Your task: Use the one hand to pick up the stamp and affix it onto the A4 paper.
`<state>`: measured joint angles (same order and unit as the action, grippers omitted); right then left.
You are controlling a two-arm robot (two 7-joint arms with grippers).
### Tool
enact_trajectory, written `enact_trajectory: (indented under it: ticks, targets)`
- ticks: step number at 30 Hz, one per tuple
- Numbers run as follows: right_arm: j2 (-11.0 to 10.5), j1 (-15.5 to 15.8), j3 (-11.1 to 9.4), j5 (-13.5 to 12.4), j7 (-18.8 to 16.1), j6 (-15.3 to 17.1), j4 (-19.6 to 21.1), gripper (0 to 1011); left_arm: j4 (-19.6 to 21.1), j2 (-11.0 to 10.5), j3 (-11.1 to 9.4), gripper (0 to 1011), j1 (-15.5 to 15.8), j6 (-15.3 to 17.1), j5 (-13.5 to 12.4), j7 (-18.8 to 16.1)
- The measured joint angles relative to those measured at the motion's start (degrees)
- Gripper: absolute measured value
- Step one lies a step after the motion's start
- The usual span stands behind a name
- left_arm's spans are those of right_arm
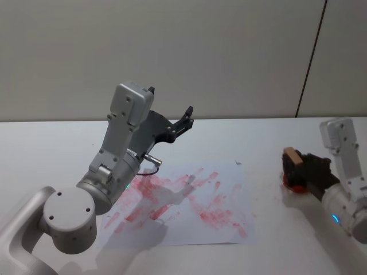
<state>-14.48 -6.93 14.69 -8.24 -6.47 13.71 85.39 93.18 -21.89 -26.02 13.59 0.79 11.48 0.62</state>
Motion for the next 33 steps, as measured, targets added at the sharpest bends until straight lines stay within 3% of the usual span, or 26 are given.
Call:
enact_trajectory:
  ticks: [9,16,33]
  targets:
    - [1.84,-1.49,1.22,-1.37,-3.66,-1.24,1.12,220,0.00,0.00,0.00,1001,0.00,0.00,0.00,0.00]
    - [3.45,-2.90,2.61,-1.32,-7.20,-0.05,0.83,220,0.00,0.00,0.00,1001,0.00,0.00,0.00,0.00]
    - [6.85,-7.07,6.39,6.64,-13.95,5.42,-5.86,220,0.00,0.00,0.00,1001,0.00,0.00,0.00,0.00]
